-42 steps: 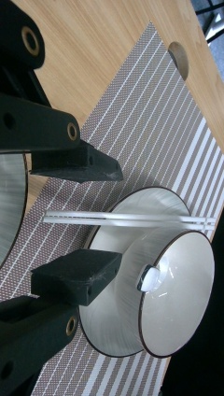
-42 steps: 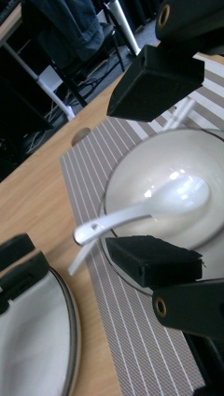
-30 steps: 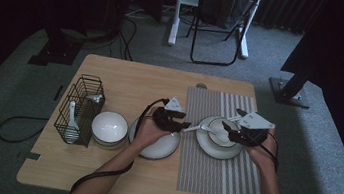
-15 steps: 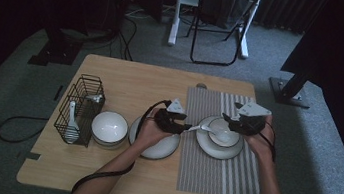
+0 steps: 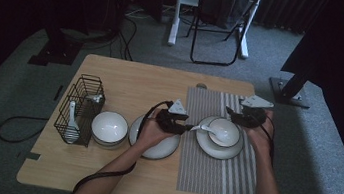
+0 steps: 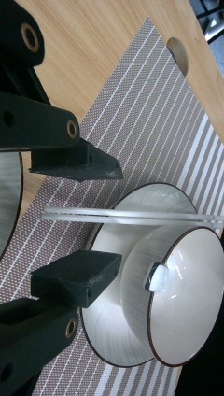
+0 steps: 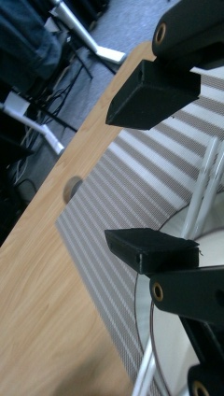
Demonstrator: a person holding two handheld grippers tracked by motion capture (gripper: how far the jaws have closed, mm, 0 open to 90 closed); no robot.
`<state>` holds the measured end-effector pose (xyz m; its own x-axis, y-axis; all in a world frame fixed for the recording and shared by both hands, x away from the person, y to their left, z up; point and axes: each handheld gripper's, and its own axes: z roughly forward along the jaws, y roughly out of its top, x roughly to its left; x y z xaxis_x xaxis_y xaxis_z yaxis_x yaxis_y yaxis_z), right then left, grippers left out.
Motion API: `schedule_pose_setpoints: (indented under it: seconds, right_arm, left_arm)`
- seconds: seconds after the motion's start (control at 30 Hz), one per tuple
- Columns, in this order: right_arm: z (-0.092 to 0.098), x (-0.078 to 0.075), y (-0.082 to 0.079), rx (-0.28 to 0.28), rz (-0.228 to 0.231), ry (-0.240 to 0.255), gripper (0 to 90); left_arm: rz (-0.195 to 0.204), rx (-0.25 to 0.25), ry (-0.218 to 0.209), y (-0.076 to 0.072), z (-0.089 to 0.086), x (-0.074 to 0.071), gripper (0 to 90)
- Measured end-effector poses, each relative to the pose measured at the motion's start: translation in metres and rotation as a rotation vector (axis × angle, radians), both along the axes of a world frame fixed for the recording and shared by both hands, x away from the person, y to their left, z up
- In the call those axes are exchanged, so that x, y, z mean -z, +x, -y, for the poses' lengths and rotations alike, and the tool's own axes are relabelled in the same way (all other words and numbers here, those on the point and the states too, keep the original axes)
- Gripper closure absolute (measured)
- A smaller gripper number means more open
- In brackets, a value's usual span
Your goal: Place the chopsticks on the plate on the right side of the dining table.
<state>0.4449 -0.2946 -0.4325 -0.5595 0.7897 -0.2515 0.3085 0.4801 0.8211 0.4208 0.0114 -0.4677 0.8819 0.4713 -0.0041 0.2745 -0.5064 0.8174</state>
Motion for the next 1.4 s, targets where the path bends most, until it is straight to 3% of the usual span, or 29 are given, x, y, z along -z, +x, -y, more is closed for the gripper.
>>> schedule_pose_setpoints:
  seconds: [0.17,0.43,0.93,1.4]
  right_arm:
    - [0.009,0.007,0.006,0.04,-0.028,0.06,39.6]
    - [0.018,0.017,0.011,0.083,-0.056,0.108,40.6]
    - [0.026,0.033,0.013,0.13,-0.091,0.136,41.6]
    - [0.027,0.046,0.023,0.191,-0.135,0.146,42.7]
  left_arm:
    - [-0.002,-0.001,0.002,0.0,0.001,0.001,53.9]
    - [-0.002,-0.004,-0.003,0.0,-0.001,0.001,54.5]
    - [-0.016,0.008,0.005,0.0,0.002,0.003,54.5]
    - [-0.029,0.033,0.051,0.0,0.007,0.01,58.1]
